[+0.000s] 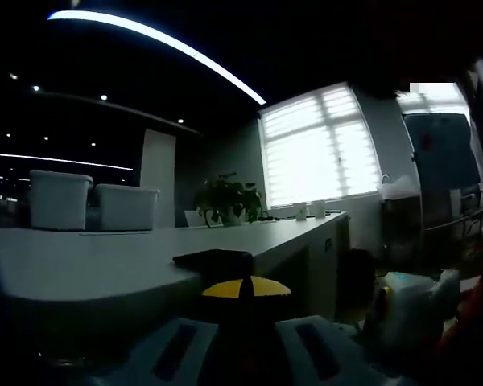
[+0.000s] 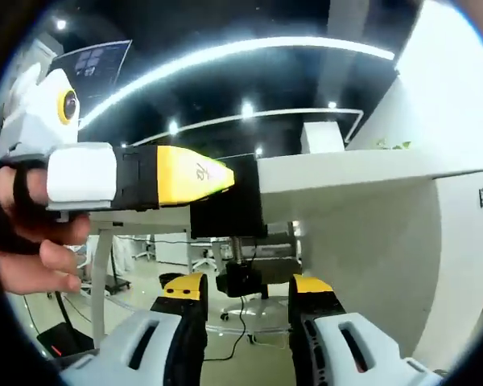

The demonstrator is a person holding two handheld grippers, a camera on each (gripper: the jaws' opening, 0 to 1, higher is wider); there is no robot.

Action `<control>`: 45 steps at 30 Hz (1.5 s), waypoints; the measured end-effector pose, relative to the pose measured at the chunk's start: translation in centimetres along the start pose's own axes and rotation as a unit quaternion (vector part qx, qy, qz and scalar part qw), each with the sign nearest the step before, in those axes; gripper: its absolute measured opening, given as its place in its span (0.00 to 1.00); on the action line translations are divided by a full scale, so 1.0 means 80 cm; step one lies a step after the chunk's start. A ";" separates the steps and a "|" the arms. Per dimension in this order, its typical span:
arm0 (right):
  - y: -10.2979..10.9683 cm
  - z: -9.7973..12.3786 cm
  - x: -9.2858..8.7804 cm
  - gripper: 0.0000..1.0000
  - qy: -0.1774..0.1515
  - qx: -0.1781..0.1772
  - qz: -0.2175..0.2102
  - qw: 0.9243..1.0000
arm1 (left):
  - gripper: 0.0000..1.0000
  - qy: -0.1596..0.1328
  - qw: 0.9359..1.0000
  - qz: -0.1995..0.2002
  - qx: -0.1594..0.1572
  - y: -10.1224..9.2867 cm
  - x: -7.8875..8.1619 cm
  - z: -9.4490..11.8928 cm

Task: Clamp the fixed fixture on the desktop, loosen the retaining clip, secure it to the edge of the desk, and tighten the retaining clip.

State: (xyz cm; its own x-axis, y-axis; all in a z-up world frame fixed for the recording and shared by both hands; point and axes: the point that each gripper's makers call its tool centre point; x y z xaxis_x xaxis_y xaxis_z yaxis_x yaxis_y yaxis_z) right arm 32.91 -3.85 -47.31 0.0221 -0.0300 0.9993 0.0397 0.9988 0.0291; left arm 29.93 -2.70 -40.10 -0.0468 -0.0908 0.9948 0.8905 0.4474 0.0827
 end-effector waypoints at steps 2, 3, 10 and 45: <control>0.002 -0.006 0.000 0.39 0.005 -0.001 0.000 1.000 | 0.01 0.002 1.000 -0.002 -0.002 0.000 0.000 0.000; 0.004 -0.007 0.001 0.38 0.004 0.003 -0.006 1.000 | 0.01 0.003 1.000 -0.004 -0.002 0.000 0.000 0.000; 0.009 -0.017 0.011 0.27 0.002 -0.001 0.000 1.000 | 0.01 -0.002 1.000 0.000 0.000 0.000 0.000 0.000; 0.005 0.005 0.000 0.40 -0.020 0.066 0.008 0.998 | 0.01 0.004 1.000 -0.021 -0.004 -0.001 -0.002 -0.001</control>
State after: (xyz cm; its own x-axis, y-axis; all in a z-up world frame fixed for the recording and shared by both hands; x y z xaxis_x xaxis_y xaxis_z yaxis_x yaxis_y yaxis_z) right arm 32.51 -3.45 -47.29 -0.0188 -0.0142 0.9997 -0.0925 0.9956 0.0124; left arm 29.85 -2.78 -40.28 -0.0805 -0.1170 0.9899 0.8910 0.4366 0.1241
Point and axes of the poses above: the point that each gripper's makers call its tool centre point, and the gripper's own axes: z roughly backward along the fingers, y roughly to its left, x roughly out of its top, and after that the axes turned 12 degrees about y, right-handed
